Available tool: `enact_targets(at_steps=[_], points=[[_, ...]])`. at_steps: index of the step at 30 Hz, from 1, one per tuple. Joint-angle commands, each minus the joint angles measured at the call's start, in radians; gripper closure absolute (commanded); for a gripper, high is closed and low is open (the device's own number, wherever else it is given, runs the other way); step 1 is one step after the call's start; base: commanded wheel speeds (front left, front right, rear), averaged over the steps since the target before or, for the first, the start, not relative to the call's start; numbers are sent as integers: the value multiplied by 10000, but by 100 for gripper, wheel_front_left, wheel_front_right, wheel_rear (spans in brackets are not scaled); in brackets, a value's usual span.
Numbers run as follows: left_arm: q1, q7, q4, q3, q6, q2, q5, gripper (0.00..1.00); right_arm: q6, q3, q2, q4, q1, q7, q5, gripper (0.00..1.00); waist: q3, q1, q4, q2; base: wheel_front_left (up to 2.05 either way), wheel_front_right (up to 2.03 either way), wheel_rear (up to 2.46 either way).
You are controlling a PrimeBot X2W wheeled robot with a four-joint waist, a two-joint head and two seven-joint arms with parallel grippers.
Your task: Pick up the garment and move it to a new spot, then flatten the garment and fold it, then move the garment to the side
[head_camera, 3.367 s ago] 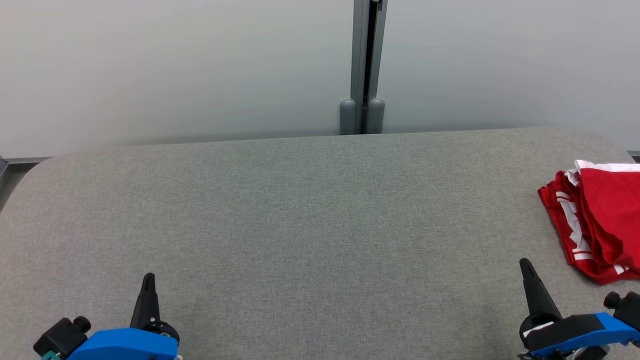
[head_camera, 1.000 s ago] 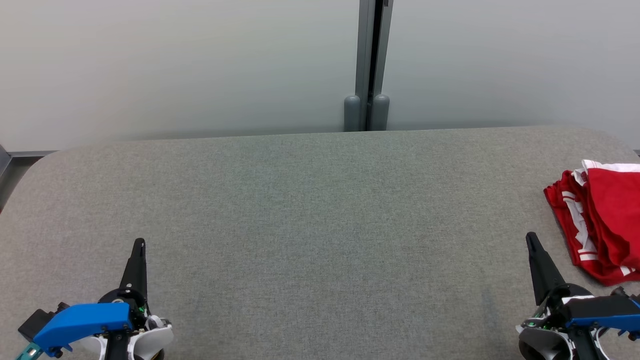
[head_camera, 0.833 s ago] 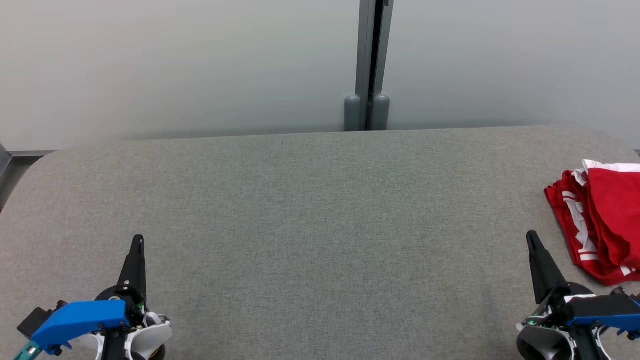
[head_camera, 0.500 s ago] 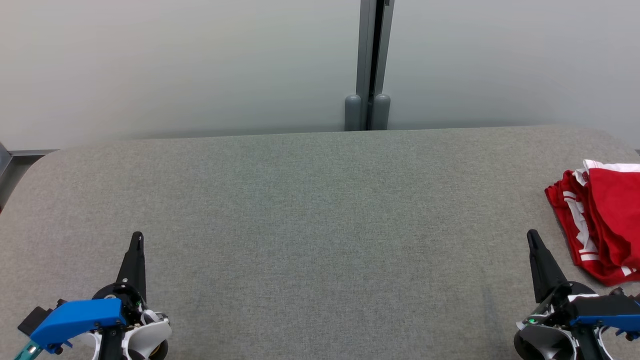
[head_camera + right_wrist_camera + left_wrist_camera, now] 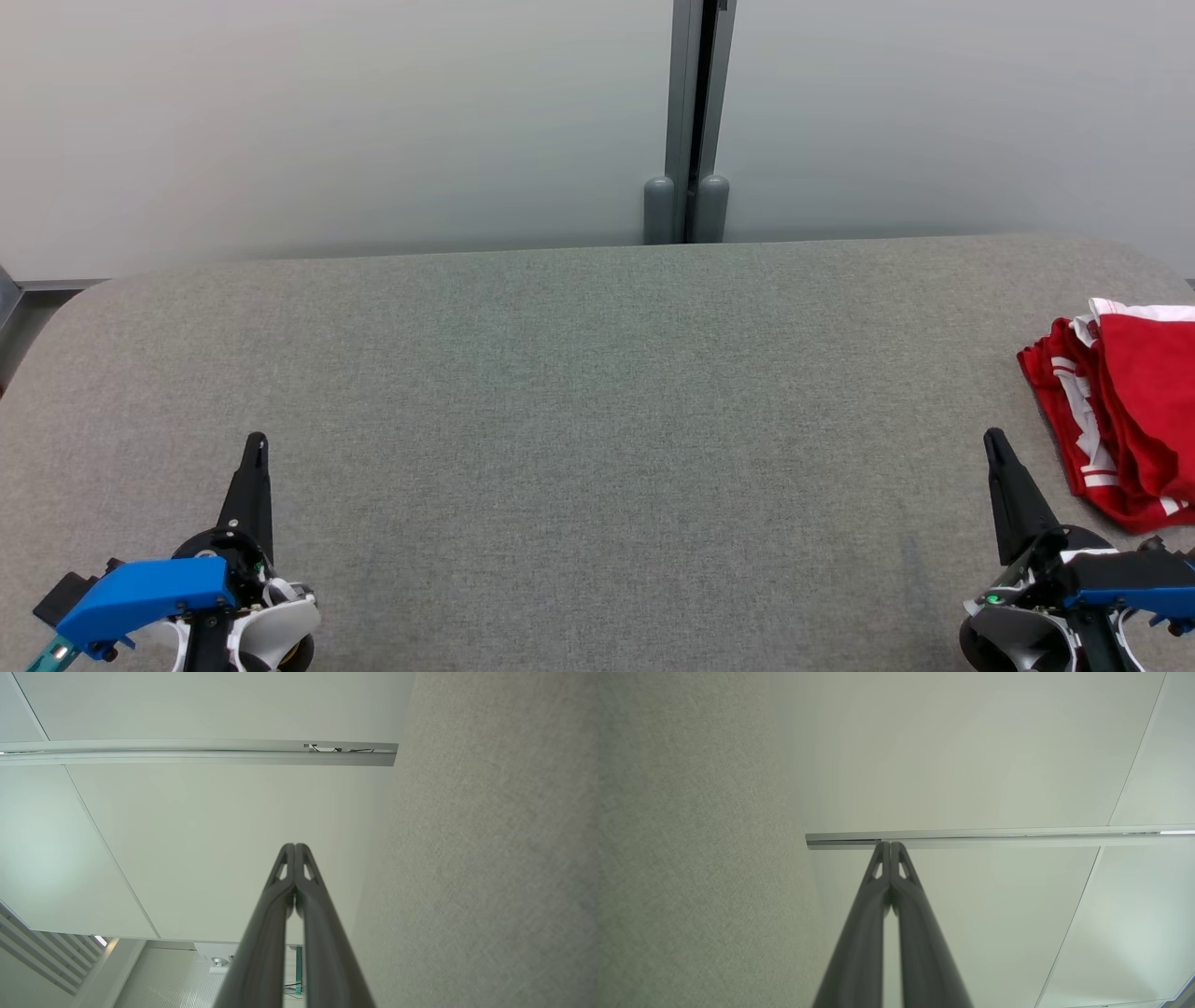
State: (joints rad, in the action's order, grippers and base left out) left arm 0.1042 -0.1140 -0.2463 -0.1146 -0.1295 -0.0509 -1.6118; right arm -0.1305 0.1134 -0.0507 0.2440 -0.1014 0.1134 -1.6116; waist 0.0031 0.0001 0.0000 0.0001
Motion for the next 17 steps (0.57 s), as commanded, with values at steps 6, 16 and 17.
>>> enact_targets(at_steps=[6, 16, 17], points=[[92, -39, 43, -18, -21, 21, -20, 100, -4, 22, 13, 19, -141, 27, -24, 100, 0, -1, 0, -1, 0, 0, 0], [92, -38, 44, -17, -21, 21, -20, 100, -4, 22, 13, 19, -132, 27, -25, 100, 0, -1, 0, -1, 0, 0, 0], [92, -38, 44, -17, -21, 21, -20, 100, -4, 22, 13, 19, -132, 27, -25, 100, 0, -1, 0, -1, 0, 0, 0]])
